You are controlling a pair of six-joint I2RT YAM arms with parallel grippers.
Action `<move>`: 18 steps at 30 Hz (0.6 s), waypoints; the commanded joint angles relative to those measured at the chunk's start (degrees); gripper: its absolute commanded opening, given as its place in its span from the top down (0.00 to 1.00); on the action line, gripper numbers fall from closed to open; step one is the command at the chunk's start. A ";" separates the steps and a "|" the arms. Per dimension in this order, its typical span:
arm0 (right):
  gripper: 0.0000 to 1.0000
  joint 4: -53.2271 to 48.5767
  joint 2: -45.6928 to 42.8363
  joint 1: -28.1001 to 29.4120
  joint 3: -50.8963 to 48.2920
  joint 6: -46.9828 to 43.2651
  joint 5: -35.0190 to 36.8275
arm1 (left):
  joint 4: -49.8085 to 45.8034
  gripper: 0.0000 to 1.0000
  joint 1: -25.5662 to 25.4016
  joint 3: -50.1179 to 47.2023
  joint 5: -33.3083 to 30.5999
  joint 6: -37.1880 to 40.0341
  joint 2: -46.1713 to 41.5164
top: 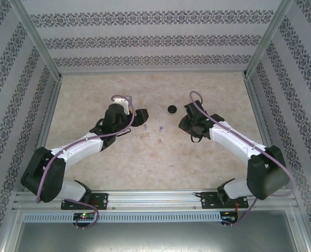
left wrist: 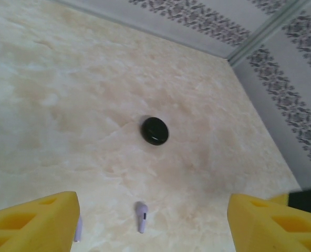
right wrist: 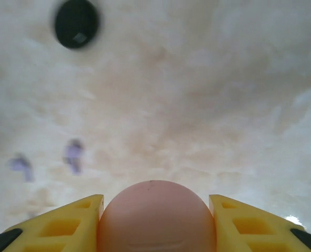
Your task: Insert wireless bluetooth earbuds into charging case
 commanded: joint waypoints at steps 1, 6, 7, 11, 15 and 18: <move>0.70 2.54 -1.87 -1.21 3.68 7.11 -3.36 | 18.75 0.26 0.45 -3.06 7.92 1.16 0.77; 0.71 7.82 -1.42 -1.37 5.81 17.16 -6.36 | 30.12 0.26 0.45 -3.69 17.47 -2.28 4.85; 0.71 8.96 -1.09 -1.28 6.06 19.25 -6.71 | 31.69 0.27 0.44 -3.21 18.96 -3.14 5.99; 0.72 10.59 0.37 0.05 8.93 22.83 -6.19 | 36.08 0.27 0.31 -1.98 22.75 -5.45 9.15; 0.72 10.22 2.11 1.69 12.30 23.80 -5.11 | 39.35 0.28 0.16 -1.20 24.24 -7.15 11.88; 0.72 9.77 3.48 2.94 14.41 24.24 -4.14 | 42.21 0.30 -0.03 -0.32 25.47 -8.58 14.16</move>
